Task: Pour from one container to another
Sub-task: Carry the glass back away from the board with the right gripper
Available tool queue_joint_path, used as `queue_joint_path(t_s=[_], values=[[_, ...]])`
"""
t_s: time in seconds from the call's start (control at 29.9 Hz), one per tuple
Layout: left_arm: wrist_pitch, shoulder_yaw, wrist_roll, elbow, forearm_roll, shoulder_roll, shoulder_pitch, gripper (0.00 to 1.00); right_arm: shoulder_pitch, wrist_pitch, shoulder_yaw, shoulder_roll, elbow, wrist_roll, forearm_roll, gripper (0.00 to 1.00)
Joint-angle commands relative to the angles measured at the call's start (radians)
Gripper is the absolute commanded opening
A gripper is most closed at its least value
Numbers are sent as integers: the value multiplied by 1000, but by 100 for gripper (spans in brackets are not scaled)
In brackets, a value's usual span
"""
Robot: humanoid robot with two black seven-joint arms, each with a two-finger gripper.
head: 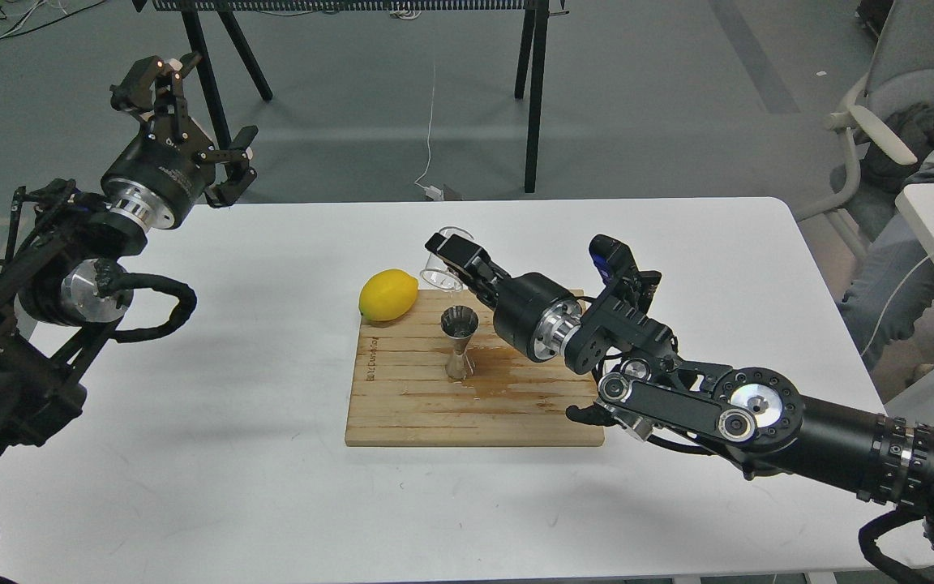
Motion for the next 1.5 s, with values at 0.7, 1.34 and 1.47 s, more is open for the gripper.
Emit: queue_joint_path(t_s=[0.7, 1.34, 1.47], values=[[0, -1, 0, 0, -4, 6, 1, 100, -52, 4, 71, -146, 115, -9, 180, 40], [3, 0, 2, -3, -4, 6, 0, 100, -542, 204, 628, -310, 209, -29, 745, 41], [4, 0, 2, -3, -4, 5, 0, 100, -640, 273, 728, -310, 178, -29, 880, 41]])
